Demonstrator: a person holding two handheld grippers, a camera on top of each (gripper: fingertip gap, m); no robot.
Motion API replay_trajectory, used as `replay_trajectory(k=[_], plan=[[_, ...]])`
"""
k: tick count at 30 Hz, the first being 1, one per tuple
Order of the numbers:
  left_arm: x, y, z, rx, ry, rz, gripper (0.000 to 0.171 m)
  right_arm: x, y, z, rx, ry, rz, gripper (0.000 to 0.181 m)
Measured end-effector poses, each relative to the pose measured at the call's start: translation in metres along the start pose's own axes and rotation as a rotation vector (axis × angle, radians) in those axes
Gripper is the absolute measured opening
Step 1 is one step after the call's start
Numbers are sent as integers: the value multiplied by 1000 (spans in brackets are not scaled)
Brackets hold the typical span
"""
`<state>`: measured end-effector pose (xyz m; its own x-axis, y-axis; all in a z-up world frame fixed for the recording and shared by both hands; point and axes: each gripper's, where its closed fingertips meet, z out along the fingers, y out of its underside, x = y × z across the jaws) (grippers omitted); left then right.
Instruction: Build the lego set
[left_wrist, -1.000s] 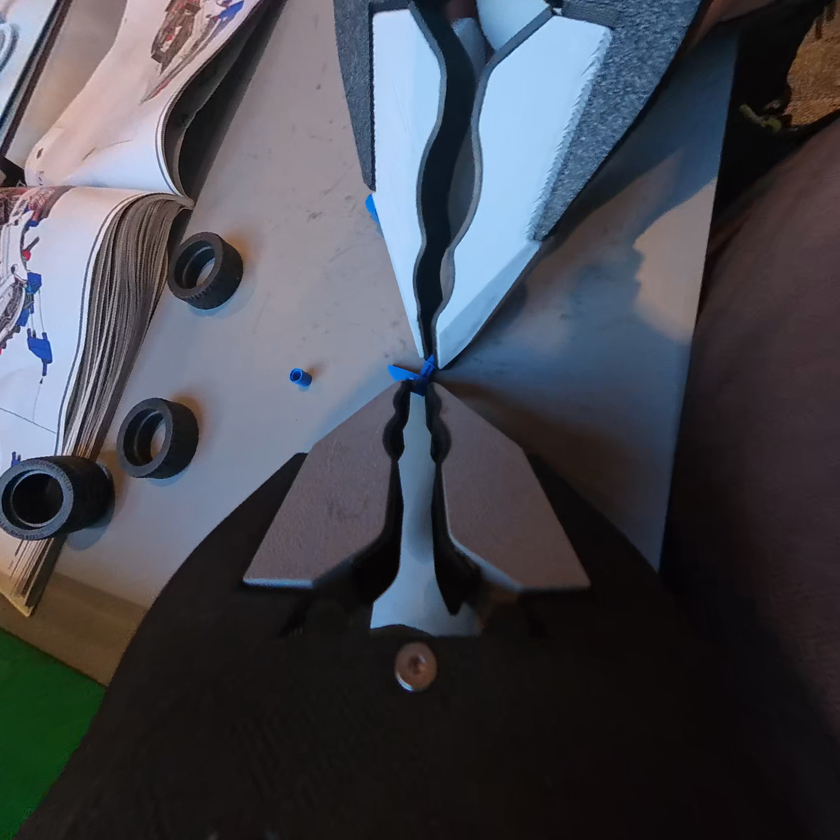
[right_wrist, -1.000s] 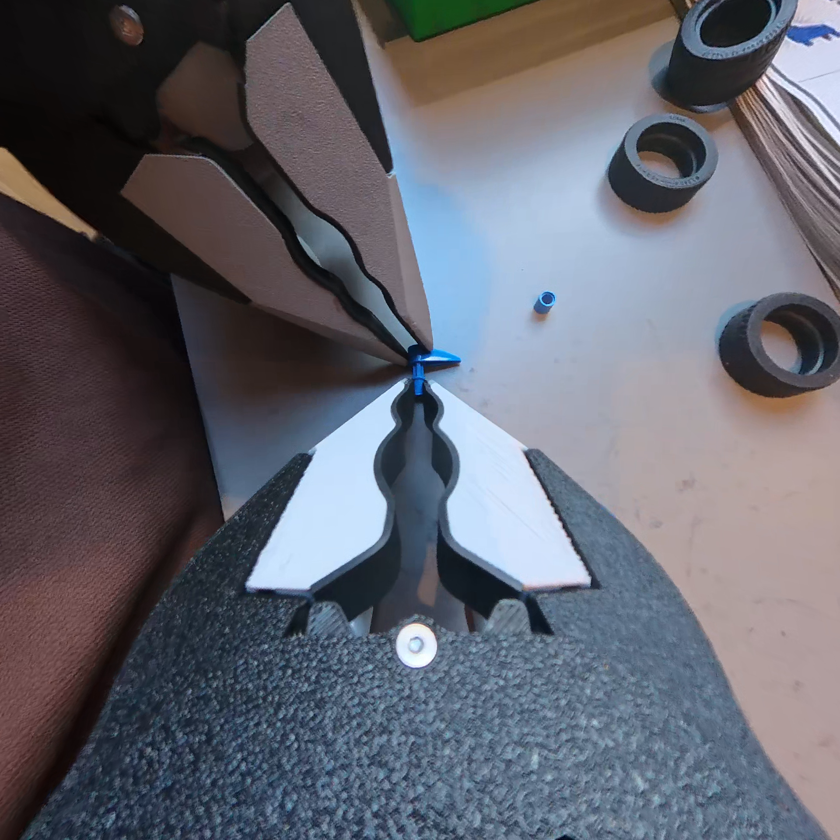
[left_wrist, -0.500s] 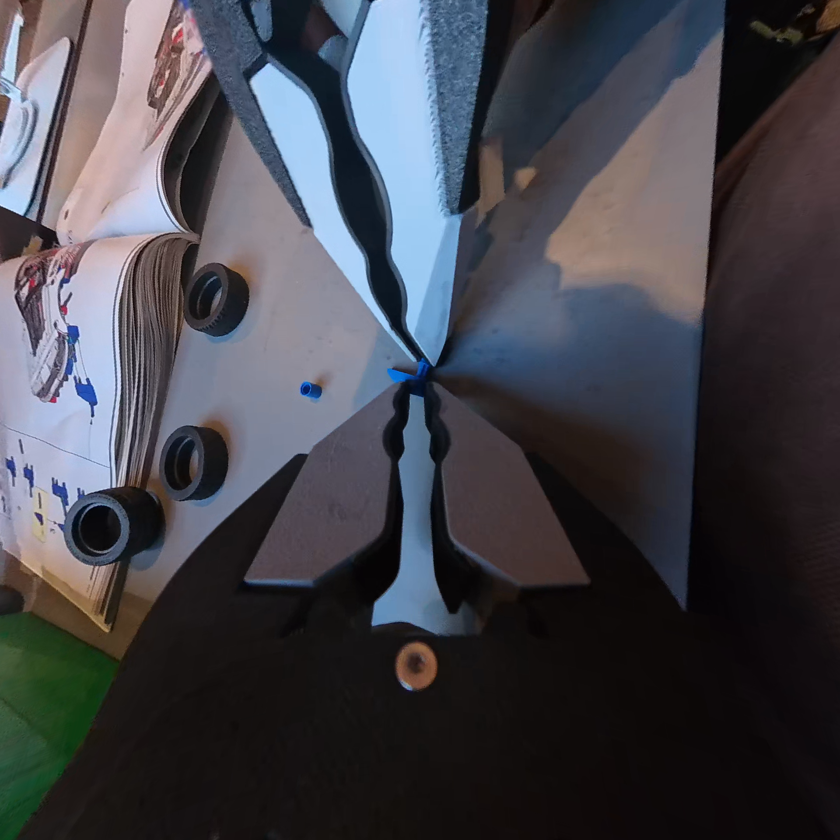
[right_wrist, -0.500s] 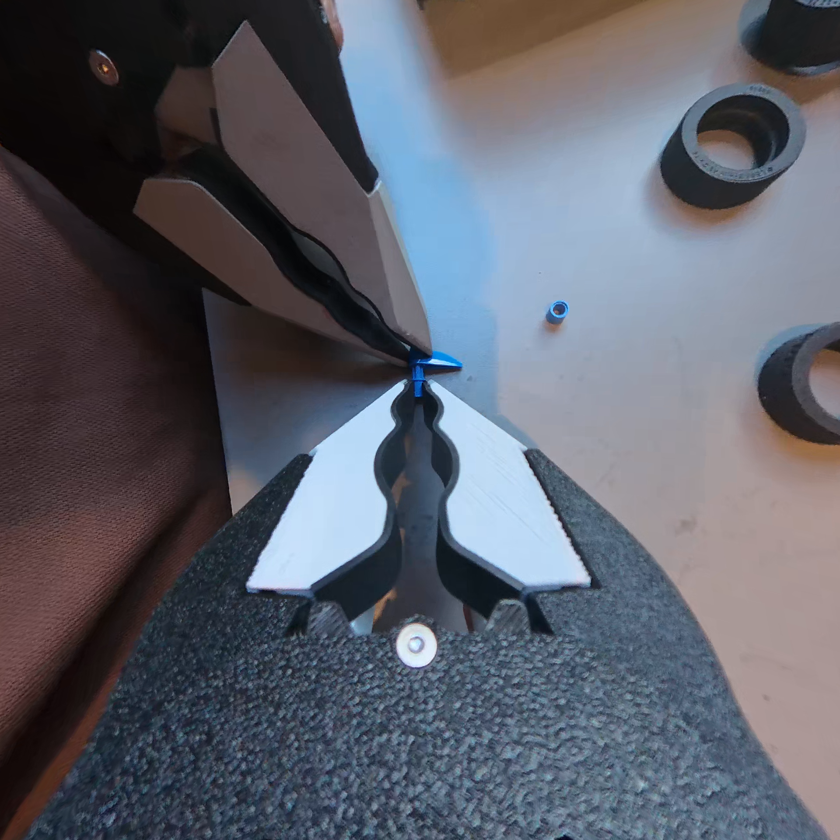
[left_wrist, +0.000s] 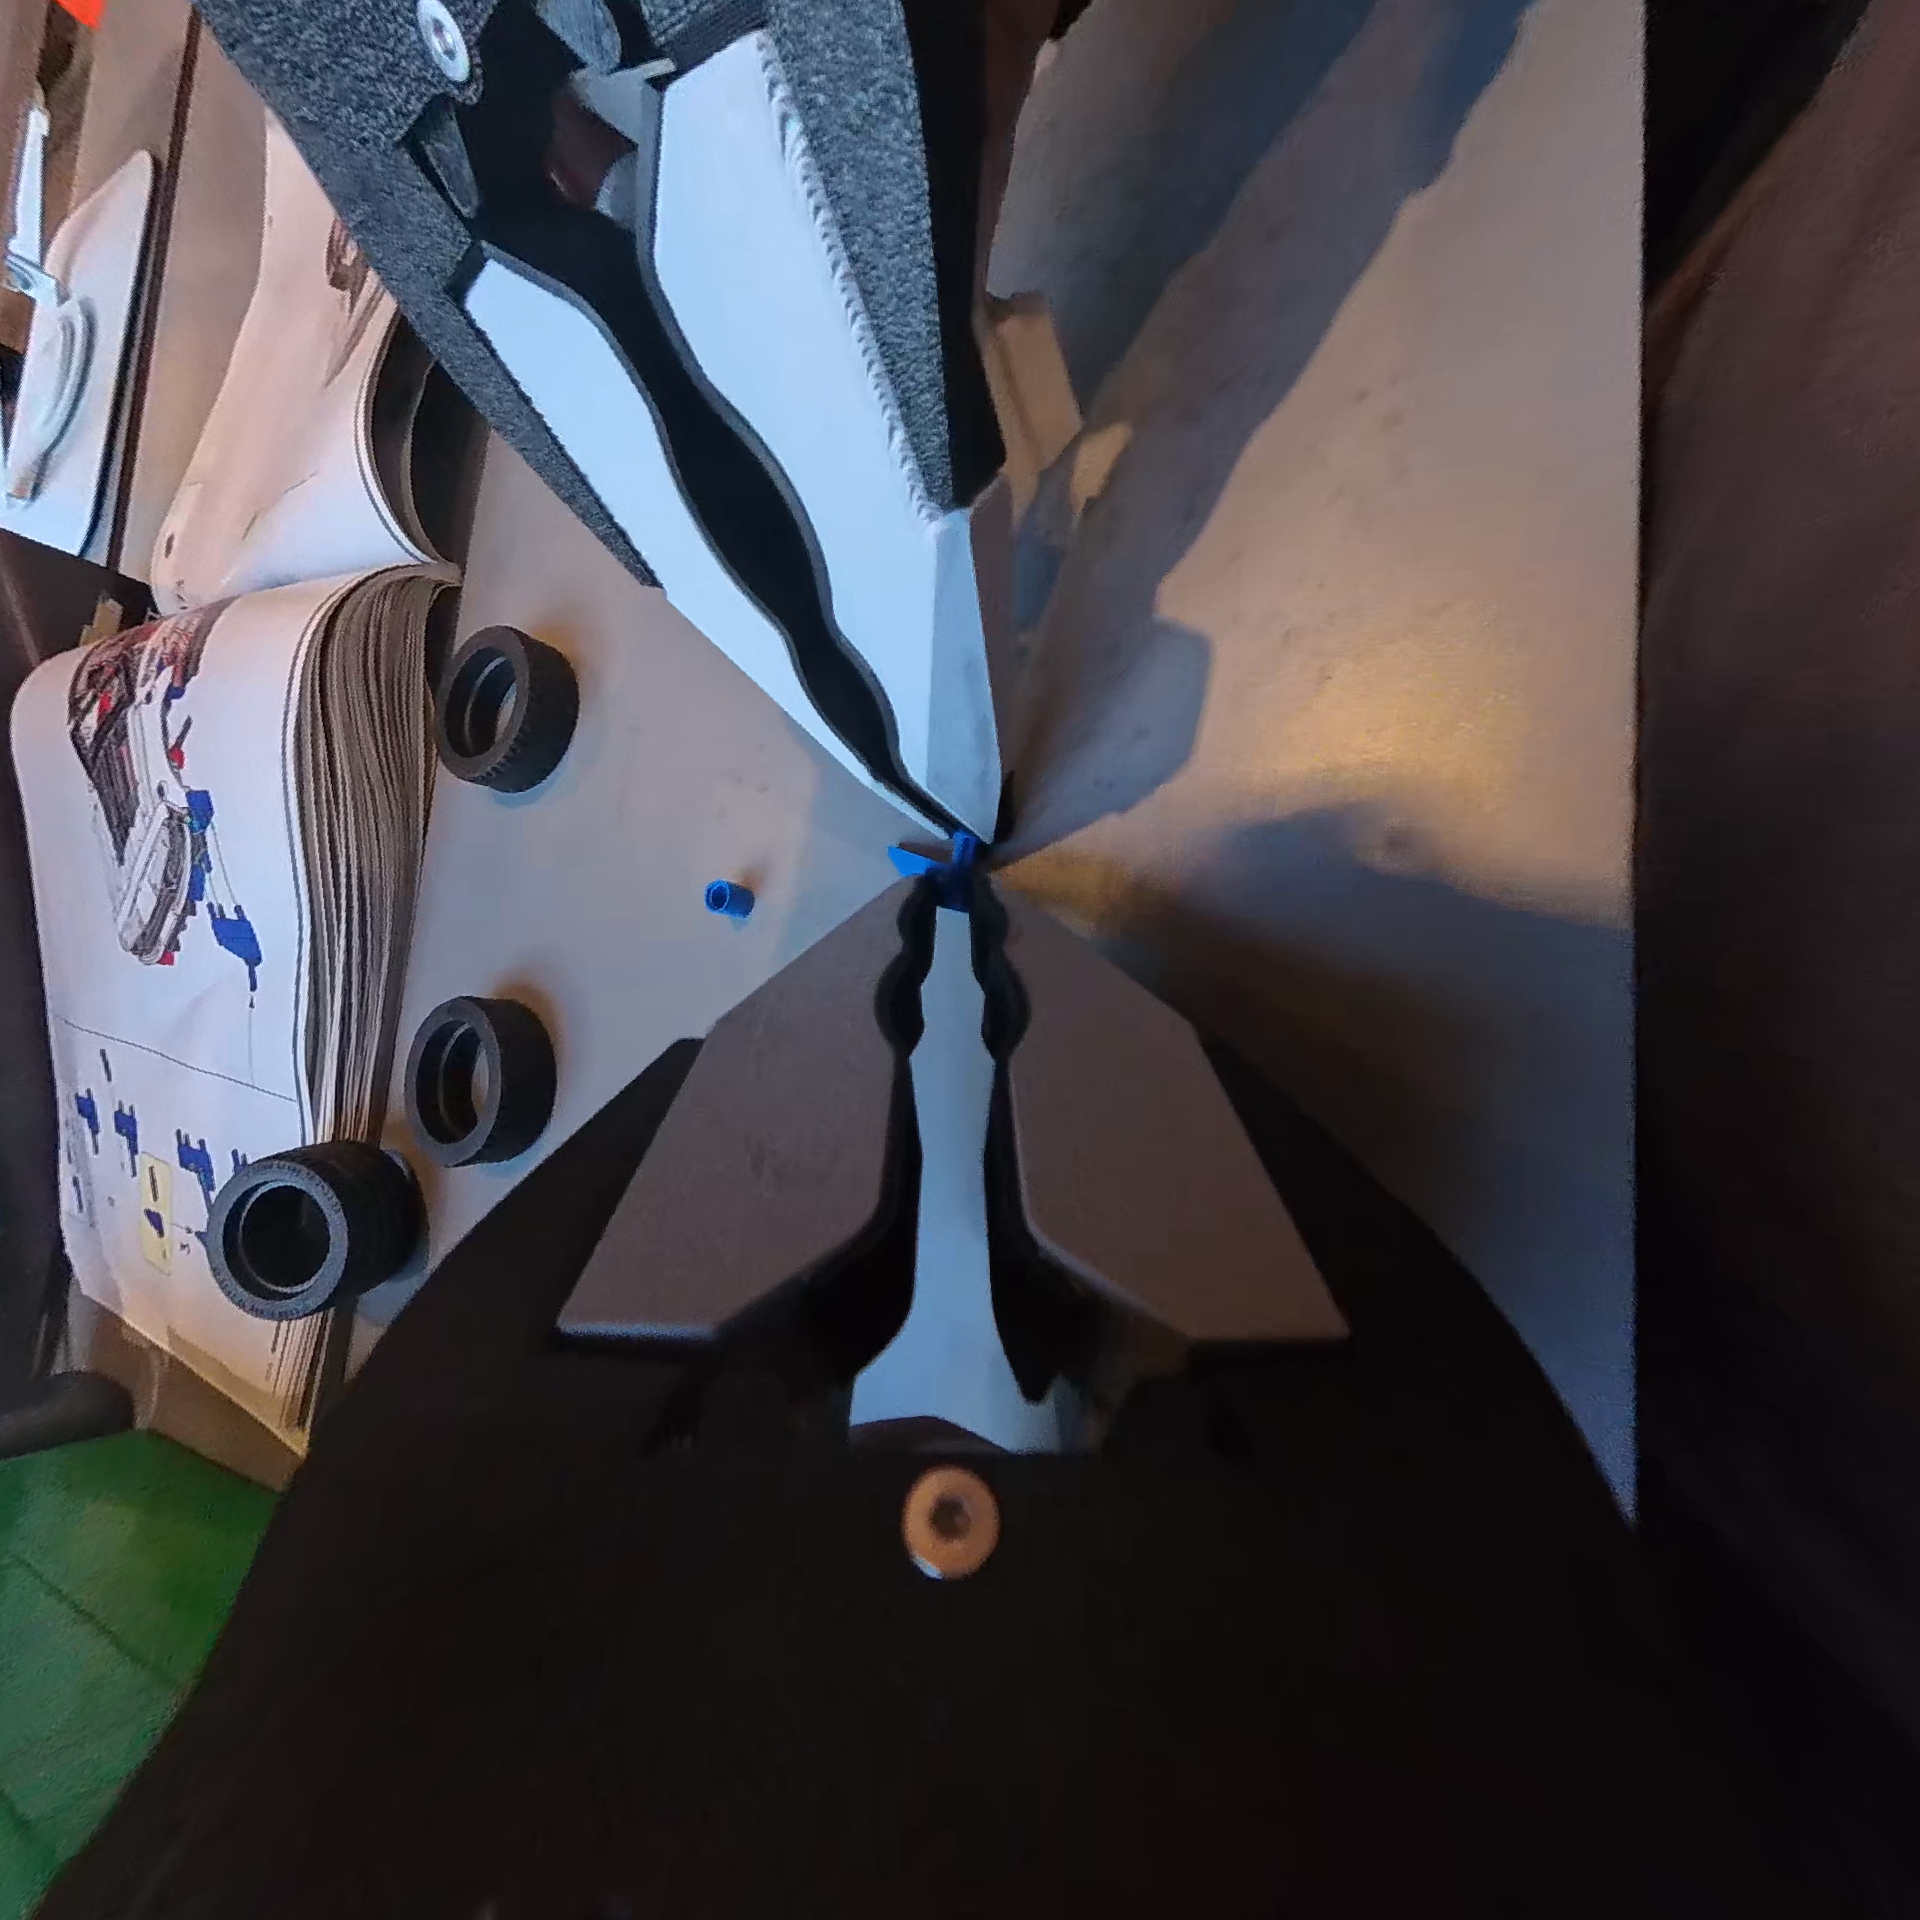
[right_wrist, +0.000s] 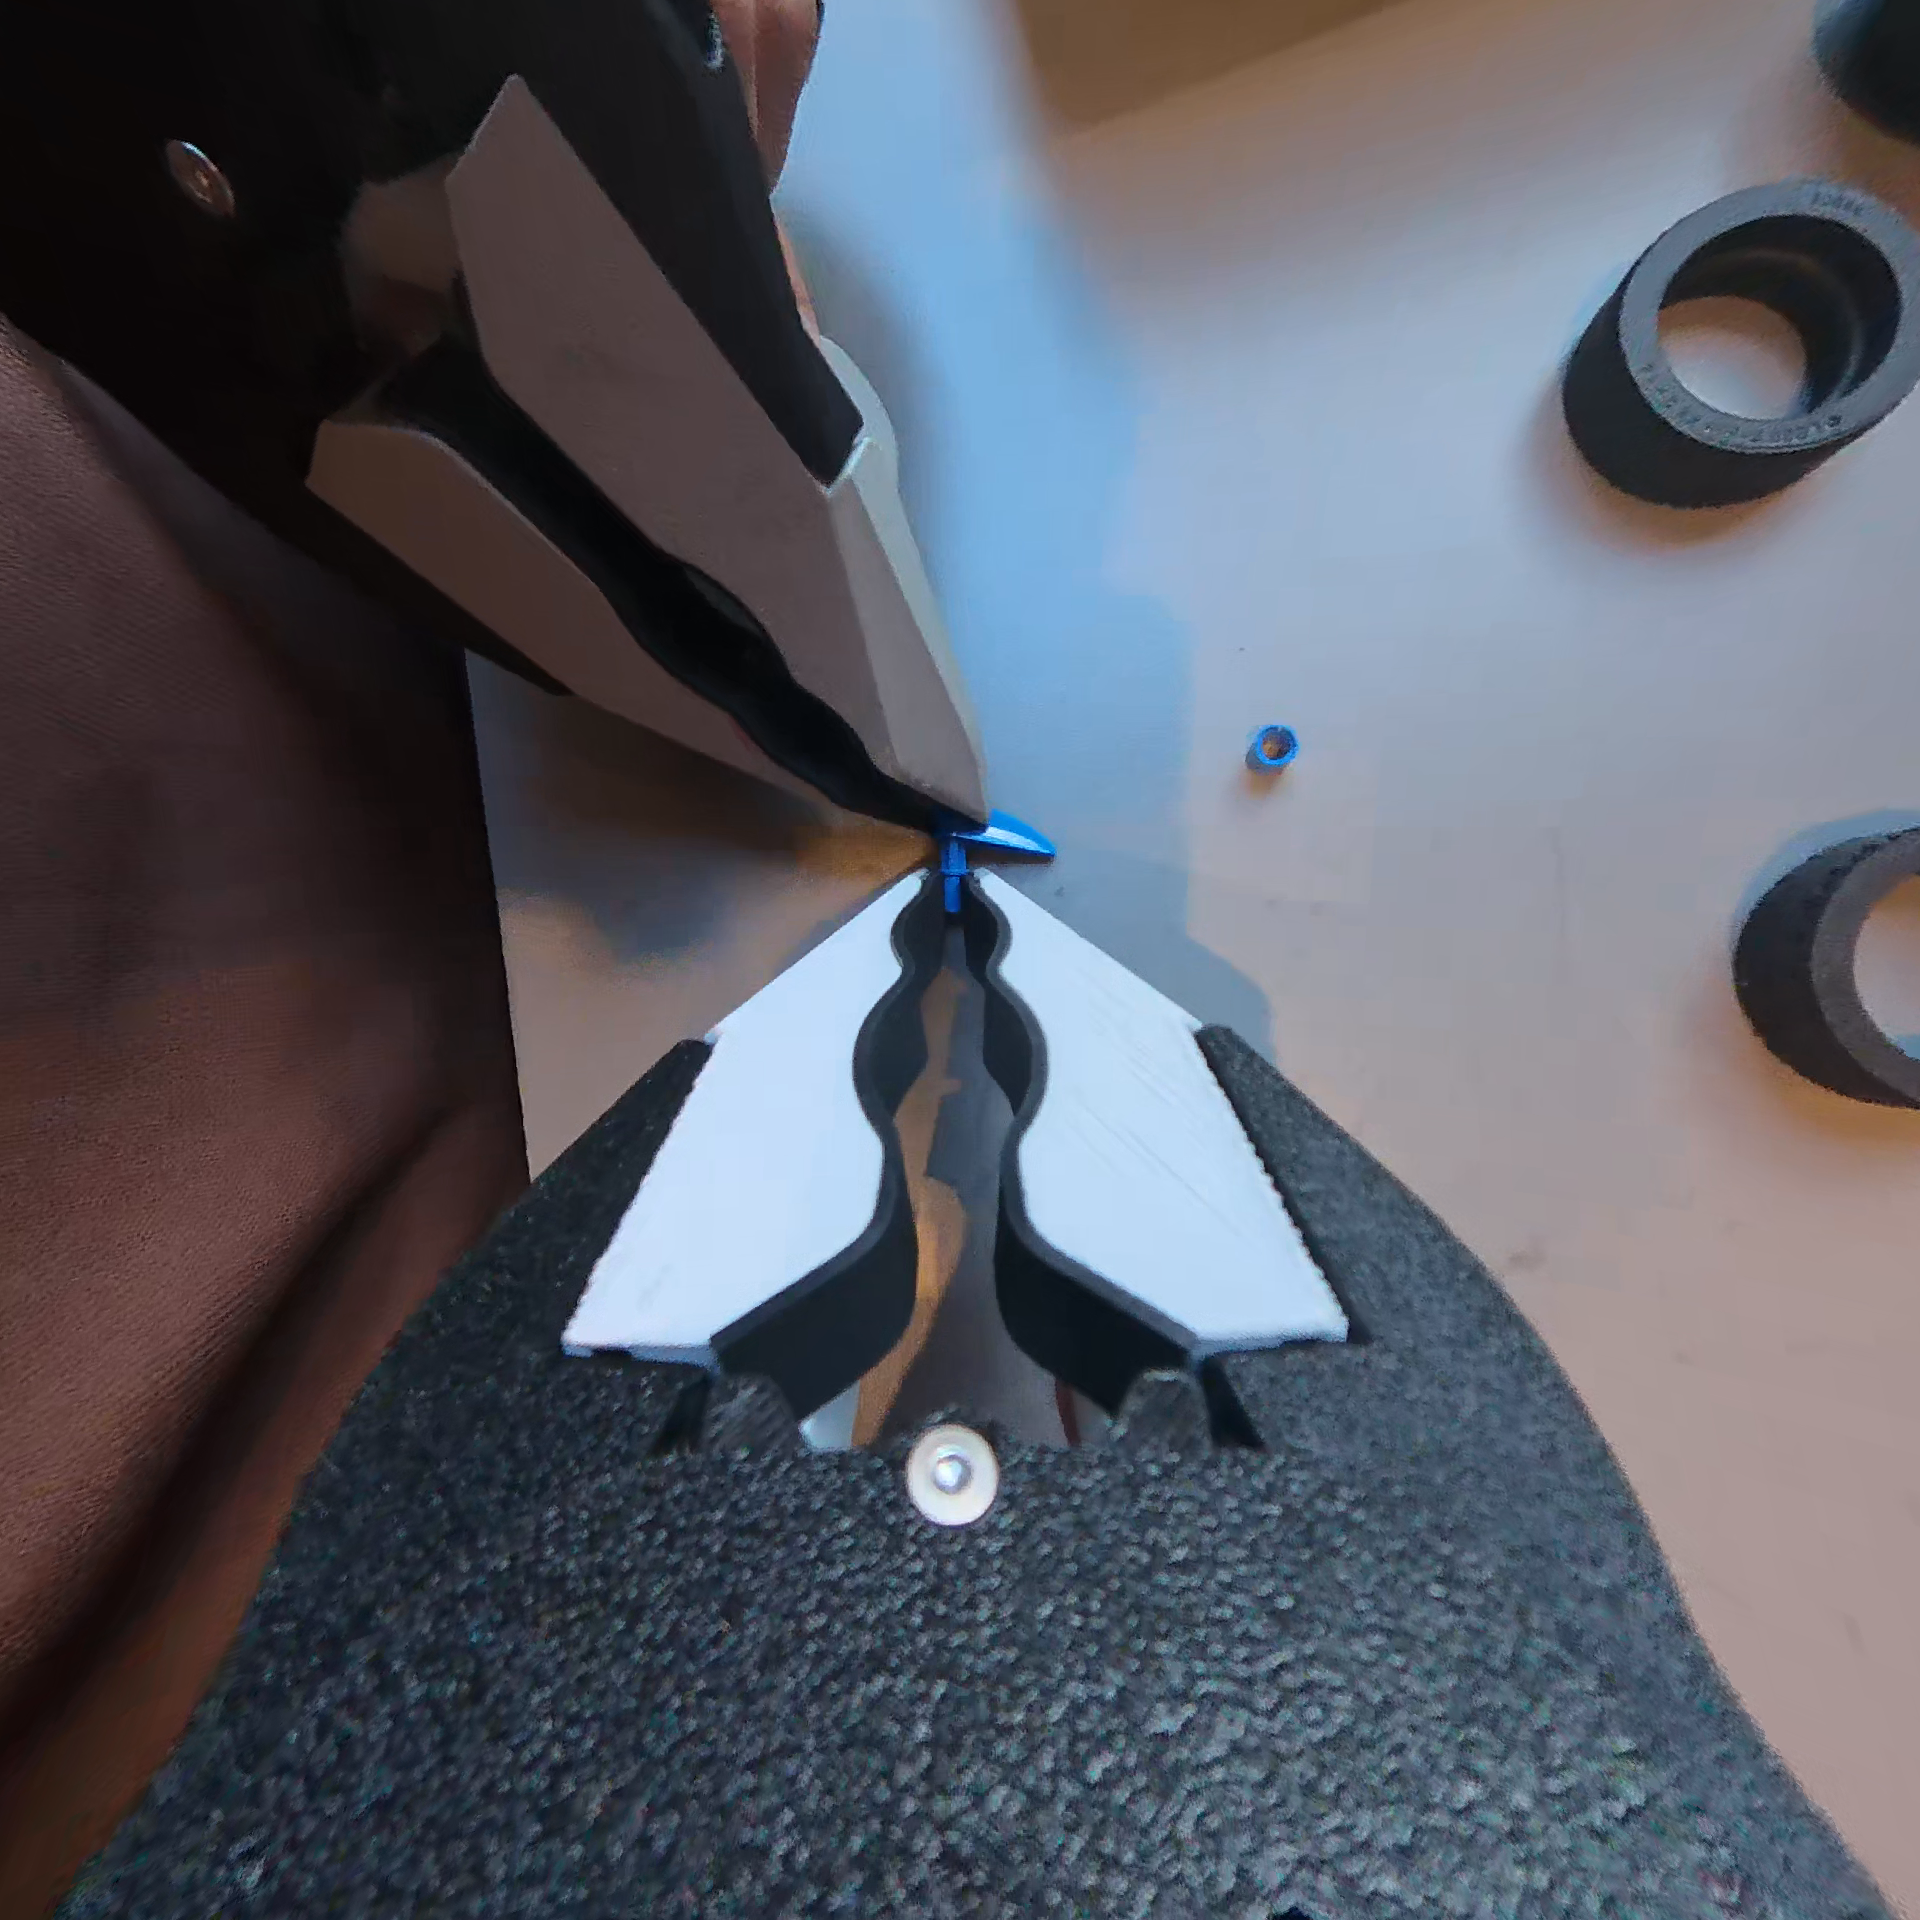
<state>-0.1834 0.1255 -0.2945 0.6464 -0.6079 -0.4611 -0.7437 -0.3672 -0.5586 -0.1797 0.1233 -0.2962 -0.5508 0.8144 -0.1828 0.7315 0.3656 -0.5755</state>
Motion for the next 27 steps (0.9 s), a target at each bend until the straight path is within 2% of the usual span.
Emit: replay_trajectory(k=[6, 10, 12, 16, 21, 27], plan=[[0, 1, 0, -4, 9, 53, 3, 1, -1, 0, -32, -1, -12, 3], [-1, 1, 0, -24, -1, 97, 3, 0, -1, 0, -34, -127, 176, 2], [-2, 1, 1, -31, -14, 86, 3, 0, -1, 0, -39, -136, 250, 3], [-2, 1, 1, -37, -47, 65, 3, 0, -2, 1, 13, -22, 292, 3], [-2, 2, 0, -43, -53, 108, 3, 2, -1, 1, -49, 152, 165, 2], [-3, 1, 1, -41, -68, 142, 3, 1, -2, 1, -58, -21, 268, 2]])
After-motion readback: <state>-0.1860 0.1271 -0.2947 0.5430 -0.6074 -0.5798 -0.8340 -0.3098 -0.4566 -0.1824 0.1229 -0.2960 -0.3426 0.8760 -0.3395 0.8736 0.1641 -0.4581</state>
